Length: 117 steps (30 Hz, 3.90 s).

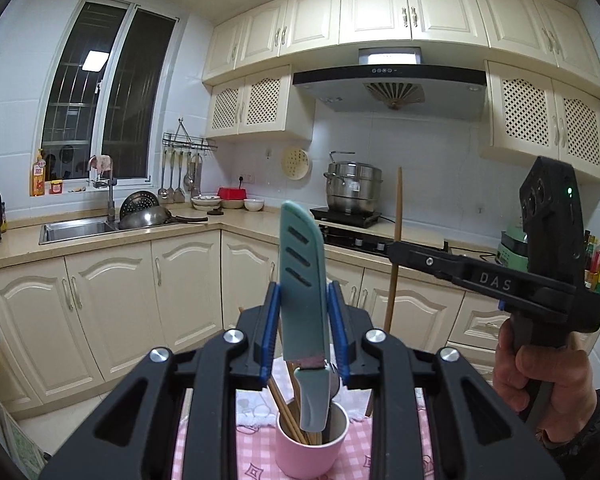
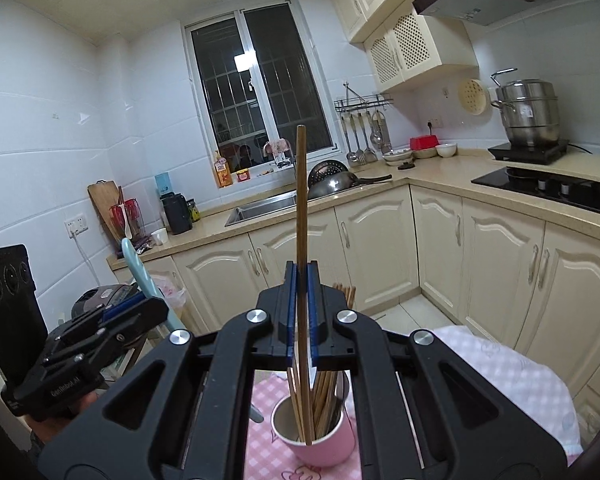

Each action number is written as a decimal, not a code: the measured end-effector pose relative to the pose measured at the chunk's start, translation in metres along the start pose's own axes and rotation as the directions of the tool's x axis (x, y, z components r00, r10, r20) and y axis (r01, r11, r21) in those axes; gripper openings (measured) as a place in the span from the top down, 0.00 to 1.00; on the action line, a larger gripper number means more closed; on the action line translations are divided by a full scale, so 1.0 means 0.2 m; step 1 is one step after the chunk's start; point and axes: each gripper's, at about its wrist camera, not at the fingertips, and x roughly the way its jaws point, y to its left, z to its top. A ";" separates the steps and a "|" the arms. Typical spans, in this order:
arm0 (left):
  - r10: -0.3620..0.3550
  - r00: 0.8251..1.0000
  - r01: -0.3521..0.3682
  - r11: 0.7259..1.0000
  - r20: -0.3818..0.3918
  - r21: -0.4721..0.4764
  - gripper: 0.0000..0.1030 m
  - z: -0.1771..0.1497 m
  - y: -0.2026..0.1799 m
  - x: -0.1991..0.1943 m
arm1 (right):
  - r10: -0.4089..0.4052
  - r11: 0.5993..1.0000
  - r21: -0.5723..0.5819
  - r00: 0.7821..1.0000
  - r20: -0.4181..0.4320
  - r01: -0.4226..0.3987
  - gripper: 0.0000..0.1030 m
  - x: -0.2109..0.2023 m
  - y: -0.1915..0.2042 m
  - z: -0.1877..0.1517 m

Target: Organize utensils

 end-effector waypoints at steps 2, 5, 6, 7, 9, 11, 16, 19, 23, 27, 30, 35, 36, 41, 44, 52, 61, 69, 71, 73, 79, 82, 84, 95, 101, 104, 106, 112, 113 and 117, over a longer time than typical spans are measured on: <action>-0.003 1.000 0.003 1.000 -0.006 0.000 0.78 0.00 0.01 0.03 | 0.000 1.000 -0.005 1.000 0.000 0.000 0.95 0.03 0.01 0.02; -0.004 1.000 0.004 1.000 -0.019 0.004 0.78 0.00 0.02 0.07 | -0.003 1.000 -0.010 1.000 -0.001 0.003 0.95 0.07 0.00 0.03; -0.004 1.000 0.004 1.000 -0.023 0.006 0.78 0.00 0.02 0.08 | -0.005 1.000 -0.012 1.000 -0.003 0.005 0.95 0.09 0.00 0.03; -0.005 1.000 0.005 1.000 -0.026 0.006 0.78 -0.01 0.03 0.09 | -0.006 1.000 -0.014 1.000 -0.004 0.006 0.95 0.10 0.00 0.03; -0.004 0.999 0.004 1.000 -0.039 0.002 0.78 -0.02 0.03 0.12 | -0.007 1.000 -0.015 1.000 -0.008 0.007 0.95 0.13 0.00 0.02; -0.005 0.999 0.005 1.000 -0.053 -0.004 0.78 -0.03 0.05 0.15 | -0.012 1.000 -0.016 1.000 -0.018 0.012 0.95 0.16 0.00 -0.01; -0.005 0.995 0.004 1.000 -0.104 -0.006 0.77 -0.10 0.05 0.24 | -0.012 1.000 -0.005 0.998 -0.058 0.012 0.95 0.25 -0.02 -0.09; -0.006 0.989 0.007 1.000 -0.151 0.006 0.77 -0.15 0.04 0.30 | -0.008 1.000 -0.005 0.995 -0.096 0.007 0.94 0.29 -0.02 -0.13; 0.001 0.986 -0.006 1.000 -0.166 -0.027 0.42 -0.18 0.06 0.31 | -0.006 0.999 0.031 0.990 -0.139 0.011 0.33 0.28 -0.06 -0.17; 0.038 0.994 -0.041 0.999 -0.104 -0.023 0.19 -0.14 0.05 0.21 | -0.038 0.997 0.062 0.996 -0.082 0.043 0.16 0.18 -0.11 -0.16; 0.078 0.994 -0.079 0.997 -0.077 -0.010 0.12 -0.11 0.02 0.14 | -0.050 0.994 0.091 0.995 -0.083 0.057 0.08 0.13 -0.14 -0.16; 0.150 0.987 -0.150 0.989 -0.060 0.011 0.06 -0.08 -0.04 0.03 | -0.083 0.991 0.099 0.991 -0.101 0.093 0.06 0.05 -0.16 -0.16; 0.159 0.986 -0.159 0.987 -0.057 0.012 0.05 -0.08 -0.04 0.01 | -0.090 0.990 0.100 0.991 -0.103 0.100 0.06 0.04 -0.16 -0.16; 0.254 0.966 -0.253 0.967 -0.042 0.029 0.05 -0.06 -0.11 -0.11 | -0.103 0.987 0.108 0.987 -0.120 0.116 0.06 -0.05 -0.13 -0.17; 0.270 0.961 -0.269 0.963 -0.055 0.027 0.05 -0.06 -0.14 -0.17 | -0.110 0.988 0.092 0.986 -0.125 0.122 0.06 -0.11 -0.10 -0.18; 0.305 0.950 -0.305 0.952 -0.059 0.011 0.04 -0.04 -0.24 -0.34 | -0.108 0.989 0.089 0.986 -0.128 0.120 0.06 -0.30 0.00 -0.21; 0.351 0.934 -0.351 0.936 -0.062 0.001 0.04 -0.02 -0.31 -0.51 | -0.154 0.986 0.039 0.981 -0.118 0.159 0.06 -0.44 0.10 -0.23; 0.386 0.921 -0.386 0.922 -0.040 0.008 0.04 -0.02 -0.37 -0.64 | -0.205 0.979 -0.007 0.971 -0.119 0.206 0.06 -0.51 0.17 -0.29; 0.389 0.921 -0.389 0.921 -0.033 0.008 0.04 -0.02 -0.38 -0.68 | -0.220 0.975 -0.020 0.969 -0.116 0.219 0.06 -0.52 0.19 -0.30; 0.390 0.920 -0.390 0.921 -0.029 0.007 0.04 -0.02 -0.38 -0.70 | -0.228 0.974 -0.024 0.967 -0.112 0.227 0.06 -0.53 0.20 -0.31; 0.409 0.912 -0.409 0.912 -0.028 0.001 0.04 -0.04 -0.39 -0.73 | -0.244 0.969 -0.051 0.965 -0.096 0.240 0.06 -0.57 0.26 -0.32; 0.407 0.912 -0.408 0.913 -0.045 -0.023 0.04 -0.05 -0.37 -0.73 | -0.243 0.969 -0.067 0.966 -0.094 0.237 0.06 -0.57 0.31 -0.32; 0.411 0.910 -0.413 0.910 -0.049 -0.033 0.04 -0.06 -0.36 -0.74 | -0.247 0.967 -0.082 0.965 -0.089 0.240 0.06 -0.57 0.33 -0.33; 0.420 0.906 -0.423 0.904 -0.058 -0.056 0.04 -0.10 -0.33 -0.78 | -0.243 0.966 -0.107 0.968 -0.058 0.236 0.06 -0.62 0.43 -0.32; 0.422 0.905 -0.425 0.903 -0.061 -0.064 0.04 -0.11 -0.33 -0.80 | -0.239 0.965 -0.119 0.970 -0.043 0.232 0.06 -0.63 0.47 -0.31; 0.425 0.903 -0.428 0.902 -0.058 -0.063 0.04 -0.11 -0.33 -0.81 | -0.237 0.966 -0.120 0.971 -0.041 0.231 0.06 -0.63 0.48 -0.31; 0.424 0.904 -0.427 0.902 -0.055 -0.061 0.04 -0.11 -0.33 -0.81 | -0.237 0.965 -0.121 0.971 -0.041 0.231 0.06 -0.63 0.48 -0.31; 0.425 0.904 -0.427 0.903 -0.057 -0.049 0.04 -0.11 -0.34 -0.81 | -0.237 0.966 -0.118 0.971 -0.043 0.230 0.06 -0.64 0.48 -0.31; 0.423 0.905 -0.425 0.904 -0.055 -0.048 0.04 -0.11 -0.34 -0.81 | -0.237 0.966 -0.116 0.971 -0.043 0.231 0.06 -0.64 0.48 -0.31; 0.420 0.907 -0.421 0.906 -0.035 -0.045 0.04 -0.11 -0.35 -0.81 | -0.236 0.967 -0.111 0.971 -0.047 0.229 0.06 -0.64 0.48 -0.31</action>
